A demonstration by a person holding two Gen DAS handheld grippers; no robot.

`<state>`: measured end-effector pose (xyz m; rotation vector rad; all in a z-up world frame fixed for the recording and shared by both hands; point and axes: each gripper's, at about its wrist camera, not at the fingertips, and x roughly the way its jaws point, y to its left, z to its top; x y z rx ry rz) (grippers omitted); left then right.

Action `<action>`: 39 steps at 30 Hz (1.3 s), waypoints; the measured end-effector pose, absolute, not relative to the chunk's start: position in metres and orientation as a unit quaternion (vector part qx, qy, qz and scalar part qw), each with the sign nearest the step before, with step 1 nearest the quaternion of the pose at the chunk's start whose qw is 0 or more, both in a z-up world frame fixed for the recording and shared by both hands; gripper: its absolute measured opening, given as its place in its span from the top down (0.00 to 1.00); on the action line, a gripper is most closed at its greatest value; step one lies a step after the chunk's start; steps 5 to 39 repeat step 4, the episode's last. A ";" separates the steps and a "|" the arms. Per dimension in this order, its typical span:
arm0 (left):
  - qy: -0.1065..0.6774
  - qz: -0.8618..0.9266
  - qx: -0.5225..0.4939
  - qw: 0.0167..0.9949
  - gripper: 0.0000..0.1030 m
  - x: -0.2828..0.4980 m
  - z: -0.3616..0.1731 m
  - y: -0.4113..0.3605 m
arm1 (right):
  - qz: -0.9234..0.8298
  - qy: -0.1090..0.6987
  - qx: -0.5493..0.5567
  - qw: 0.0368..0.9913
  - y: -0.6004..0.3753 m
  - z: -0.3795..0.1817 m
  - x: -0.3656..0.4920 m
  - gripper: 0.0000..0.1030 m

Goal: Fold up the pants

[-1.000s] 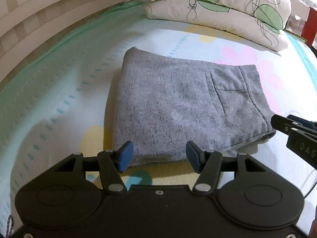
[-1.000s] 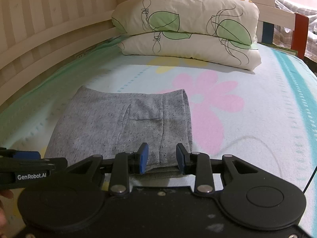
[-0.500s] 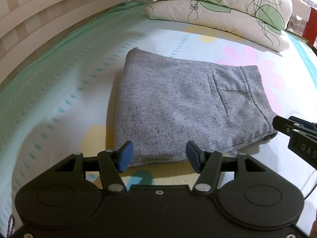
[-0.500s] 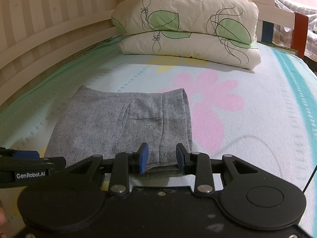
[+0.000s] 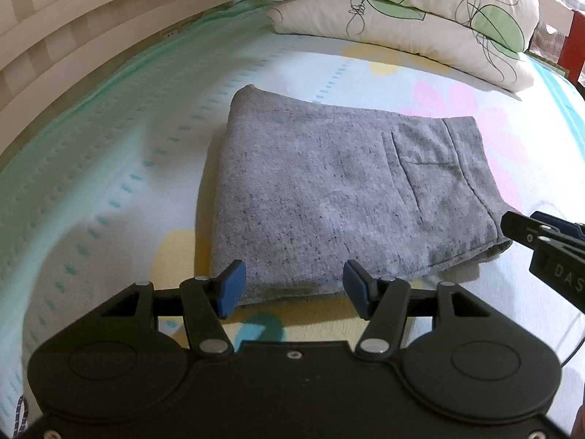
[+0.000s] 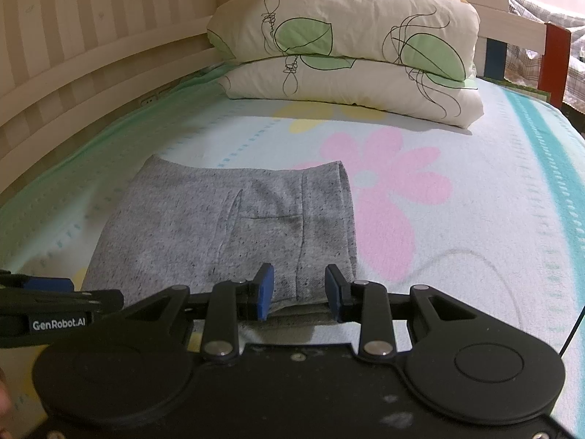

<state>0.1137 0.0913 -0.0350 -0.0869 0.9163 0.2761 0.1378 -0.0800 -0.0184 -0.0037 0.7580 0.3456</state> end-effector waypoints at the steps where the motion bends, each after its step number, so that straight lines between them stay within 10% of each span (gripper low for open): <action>1: 0.441 0.133 -0.042 0.887 0.38 0.114 -0.035 0.090 | 0.169 0.368 -0.002 0.914 -0.080 -0.018 0.138 0.67; 39: 0.442 0.135 -0.043 0.886 0.38 0.114 -0.035 0.090 | 0.171 0.370 -0.003 0.913 -0.081 -0.018 0.138 0.67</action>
